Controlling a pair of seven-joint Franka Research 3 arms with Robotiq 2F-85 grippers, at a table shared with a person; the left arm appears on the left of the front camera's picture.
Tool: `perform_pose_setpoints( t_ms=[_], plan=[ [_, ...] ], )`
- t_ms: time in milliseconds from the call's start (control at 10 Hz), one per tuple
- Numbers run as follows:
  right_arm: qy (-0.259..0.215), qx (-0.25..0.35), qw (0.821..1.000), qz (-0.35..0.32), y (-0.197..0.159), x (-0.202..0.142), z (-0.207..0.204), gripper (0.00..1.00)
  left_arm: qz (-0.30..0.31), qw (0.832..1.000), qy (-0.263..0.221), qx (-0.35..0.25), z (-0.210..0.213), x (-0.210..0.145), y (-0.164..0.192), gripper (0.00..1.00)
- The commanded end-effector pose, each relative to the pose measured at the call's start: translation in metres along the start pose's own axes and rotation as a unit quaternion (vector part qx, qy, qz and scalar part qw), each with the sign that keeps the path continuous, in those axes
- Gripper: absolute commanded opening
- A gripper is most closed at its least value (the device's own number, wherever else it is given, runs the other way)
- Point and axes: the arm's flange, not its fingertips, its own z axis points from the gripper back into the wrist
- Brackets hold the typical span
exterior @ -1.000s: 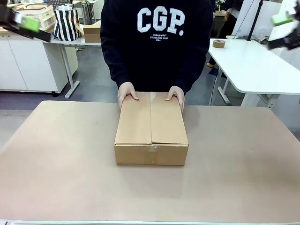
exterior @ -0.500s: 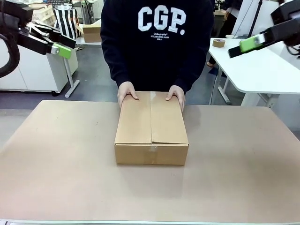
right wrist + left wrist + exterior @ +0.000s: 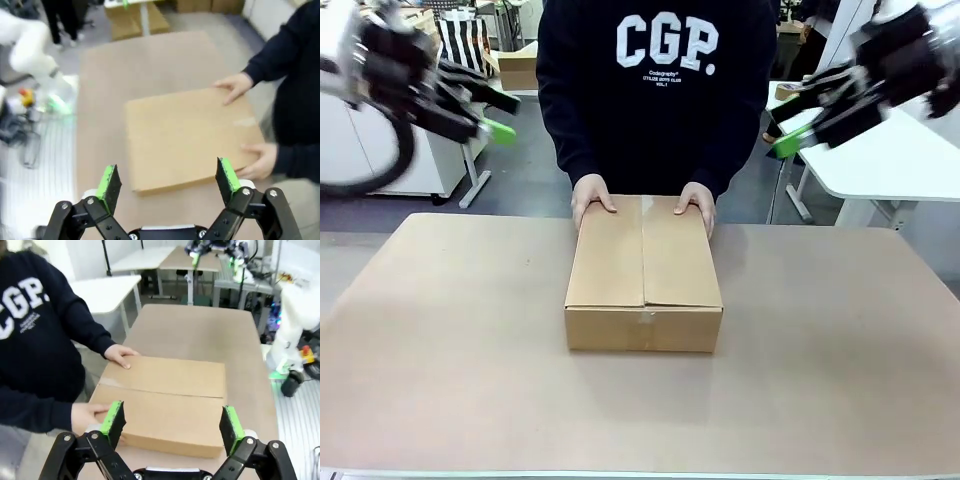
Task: Pack the gift set into the box.
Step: Press and hold the closed box until the human finishes sealing it.
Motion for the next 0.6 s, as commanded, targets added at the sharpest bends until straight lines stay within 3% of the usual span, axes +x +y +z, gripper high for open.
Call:
perform_pose_setpoints(
  t_ms=[0,100,200,400,500],
  plan=[
    [-0.069,-0.052,0.993,0.081,-0.016,-0.026,-0.070,1.00,-0.046,0.998,-0.039,-0.010,-0.049,-0.037,0.013,1.00],
    [-0.081,-0.012,0.995,0.049,-0.020,-0.039,-0.103,1.00,-0.045,0.998,-0.032,-0.024,-0.074,-0.055,0.018,1.00],
    [-0.088,0.016,0.996,0.019,-0.025,-0.054,-0.129,1.00,-0.028,0.997,-0.054,-0.054,-0.095,-0.069,0.018,1.00],
    [-0.099,0.079,0.991,-0.040,-0.036,-0.085,-0.169,1.00,-0.028,0.998,-0.022,-0.050,-0.131,-0.094,0.016,1.00],
    [-0.066,0.190,0.975,-0.098,-0.037,-0.097,-0.168,1.00,0.055,0.996,-0.006,-0.063,-0.132,-0.093,0.020,1.00]
  ],
)
